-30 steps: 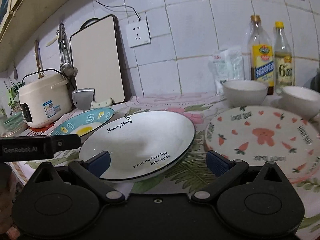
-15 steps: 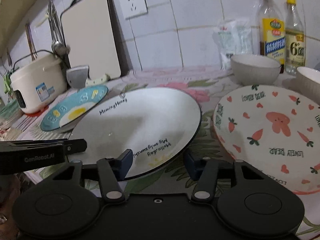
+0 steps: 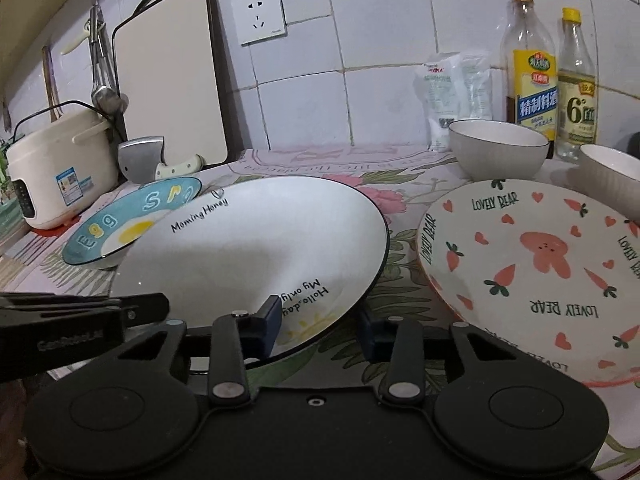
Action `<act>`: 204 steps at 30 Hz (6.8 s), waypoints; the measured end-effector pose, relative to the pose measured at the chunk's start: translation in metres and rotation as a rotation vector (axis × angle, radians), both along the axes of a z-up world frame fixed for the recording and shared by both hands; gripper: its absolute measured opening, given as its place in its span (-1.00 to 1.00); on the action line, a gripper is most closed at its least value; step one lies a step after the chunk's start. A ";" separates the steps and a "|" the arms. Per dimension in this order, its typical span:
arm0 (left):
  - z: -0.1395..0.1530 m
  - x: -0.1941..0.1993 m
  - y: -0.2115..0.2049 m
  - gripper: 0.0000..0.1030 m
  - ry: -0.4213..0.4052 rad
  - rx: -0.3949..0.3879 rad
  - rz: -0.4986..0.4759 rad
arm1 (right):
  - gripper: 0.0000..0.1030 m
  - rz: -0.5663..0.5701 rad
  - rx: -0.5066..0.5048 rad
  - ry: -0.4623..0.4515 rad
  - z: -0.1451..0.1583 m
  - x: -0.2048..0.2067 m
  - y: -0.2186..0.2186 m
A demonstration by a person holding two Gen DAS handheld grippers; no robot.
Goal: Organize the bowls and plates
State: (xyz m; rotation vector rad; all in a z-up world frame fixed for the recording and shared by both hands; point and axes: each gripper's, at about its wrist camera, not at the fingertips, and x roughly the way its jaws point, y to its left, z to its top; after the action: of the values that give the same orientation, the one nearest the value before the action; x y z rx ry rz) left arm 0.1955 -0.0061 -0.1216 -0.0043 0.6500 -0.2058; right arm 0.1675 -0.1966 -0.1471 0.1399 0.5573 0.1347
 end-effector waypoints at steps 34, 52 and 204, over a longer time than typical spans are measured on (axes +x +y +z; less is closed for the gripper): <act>0.058 0.172 -0.040 -0.47 0.099 -0.030 -0.019 | -0.19 -0.022 -0.002 0.123 0.072 0.156 -0.036; 0.021 0.207 -0.050 -0.41 0.207 0.024 -0.021 | -0.20 0.004 0.024 0.311 0.033 0.203 -0.039; 0.130 0.073 0.015 -0.52 -0.061 -0.072 -0.118 | -0.47 0.154 0.112 0.056 0.148 0.076 -0.038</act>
State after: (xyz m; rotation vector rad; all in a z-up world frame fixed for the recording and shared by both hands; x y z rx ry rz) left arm 0.2685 0.0085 0.0085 -0.0286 0.5822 -0.3421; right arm 0.2434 -0.2350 0.0014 0.2106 0.6163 0.3131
